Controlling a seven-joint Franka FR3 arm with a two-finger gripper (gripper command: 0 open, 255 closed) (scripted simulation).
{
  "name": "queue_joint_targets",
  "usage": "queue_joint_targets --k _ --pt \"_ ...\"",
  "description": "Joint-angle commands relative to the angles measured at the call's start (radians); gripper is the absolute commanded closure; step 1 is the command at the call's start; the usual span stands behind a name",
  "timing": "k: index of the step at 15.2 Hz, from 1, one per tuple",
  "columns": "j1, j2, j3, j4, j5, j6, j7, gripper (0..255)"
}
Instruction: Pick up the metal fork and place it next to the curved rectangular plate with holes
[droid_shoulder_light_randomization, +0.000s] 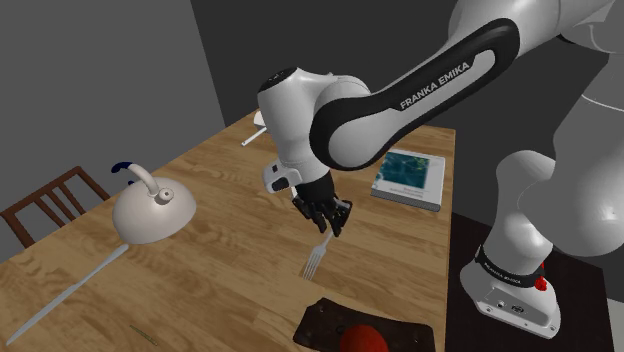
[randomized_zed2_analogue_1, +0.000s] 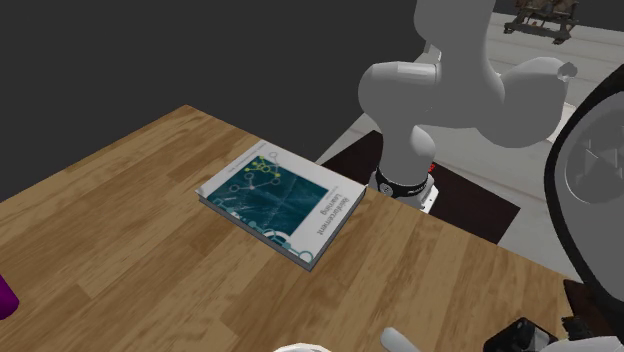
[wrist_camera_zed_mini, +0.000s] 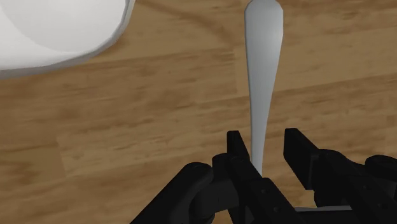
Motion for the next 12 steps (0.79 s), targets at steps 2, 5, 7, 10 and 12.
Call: queue_joint_targets --k 2,5,7,10,12 --pt "0.000 0.021 0.000 -0.026 -0.001 0.047 0.000 255" --pt "0.000 0.021 0.000 -0.026 -0.001 0.047 0.000 255" --pt "0.000 0.021 0.000 -0.026 -0.001 0.047 0.000 255" --pt "0.000 0.021 0.000 -0.026 -0.001 0.047 0.000 255" --pt "0.000 0.021 0.000 -0.026 -0.001 0.047 0.000 0"
